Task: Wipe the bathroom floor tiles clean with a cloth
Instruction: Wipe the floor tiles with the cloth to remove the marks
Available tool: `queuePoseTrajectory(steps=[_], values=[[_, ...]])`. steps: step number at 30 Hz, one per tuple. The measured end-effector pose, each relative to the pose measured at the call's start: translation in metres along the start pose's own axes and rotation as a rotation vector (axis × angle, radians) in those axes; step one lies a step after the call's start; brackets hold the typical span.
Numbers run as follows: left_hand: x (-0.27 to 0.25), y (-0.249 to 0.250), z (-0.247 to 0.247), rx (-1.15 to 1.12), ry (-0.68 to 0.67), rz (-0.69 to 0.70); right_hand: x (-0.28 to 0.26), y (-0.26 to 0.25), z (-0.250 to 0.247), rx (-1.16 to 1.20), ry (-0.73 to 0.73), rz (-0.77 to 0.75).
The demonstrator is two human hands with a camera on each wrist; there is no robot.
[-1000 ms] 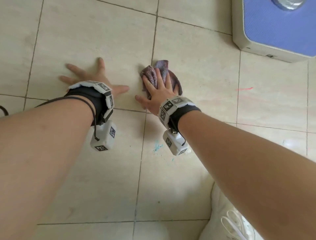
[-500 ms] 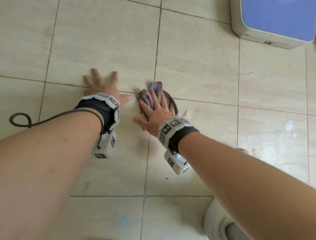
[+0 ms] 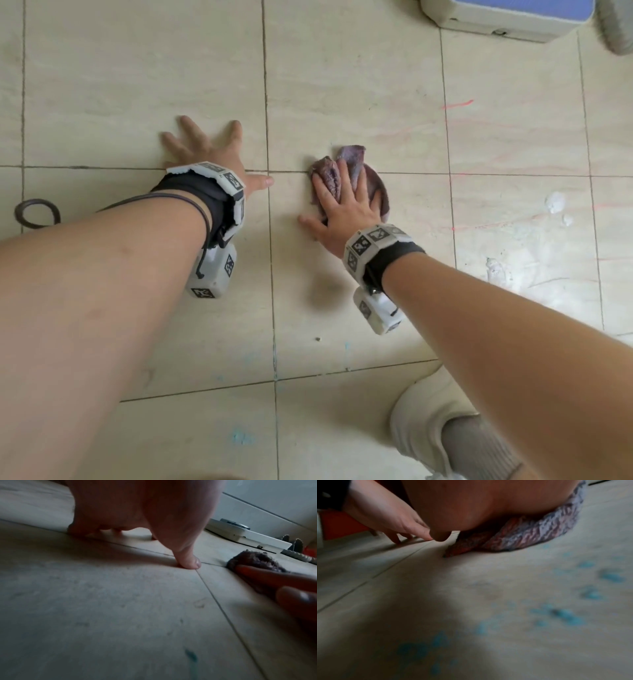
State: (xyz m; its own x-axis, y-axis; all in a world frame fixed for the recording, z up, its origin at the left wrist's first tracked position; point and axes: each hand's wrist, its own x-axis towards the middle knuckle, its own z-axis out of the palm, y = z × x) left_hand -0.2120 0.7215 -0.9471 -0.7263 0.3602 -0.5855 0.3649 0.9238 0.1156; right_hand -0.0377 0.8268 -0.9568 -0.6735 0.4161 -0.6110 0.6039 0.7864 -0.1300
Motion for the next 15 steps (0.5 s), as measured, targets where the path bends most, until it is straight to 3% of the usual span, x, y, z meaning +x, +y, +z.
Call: queuePoseTrajectory(steps=[3,6,11,15], values=[[0.006,0.002,-0.005,0.029,-0.03,-0.017,-0.019,-0.017,0.012,-0.104,-0.05,-0.137],[0.007,0.004,-0.005,0.036,-0.028,-0.013,-0.051,0.006,0.025,-0.173,-0.097,-0.22],[0.003,0.004,-0.006,0.032,-0.021,-0.019,-0.032,0.058,0.003,-0.051,-0.062,0.014],[0.003,0.002,-0.004,0.03,-0.022,-0.012,0.009,0.024,-0.012,0.076,0.027,0.062]])
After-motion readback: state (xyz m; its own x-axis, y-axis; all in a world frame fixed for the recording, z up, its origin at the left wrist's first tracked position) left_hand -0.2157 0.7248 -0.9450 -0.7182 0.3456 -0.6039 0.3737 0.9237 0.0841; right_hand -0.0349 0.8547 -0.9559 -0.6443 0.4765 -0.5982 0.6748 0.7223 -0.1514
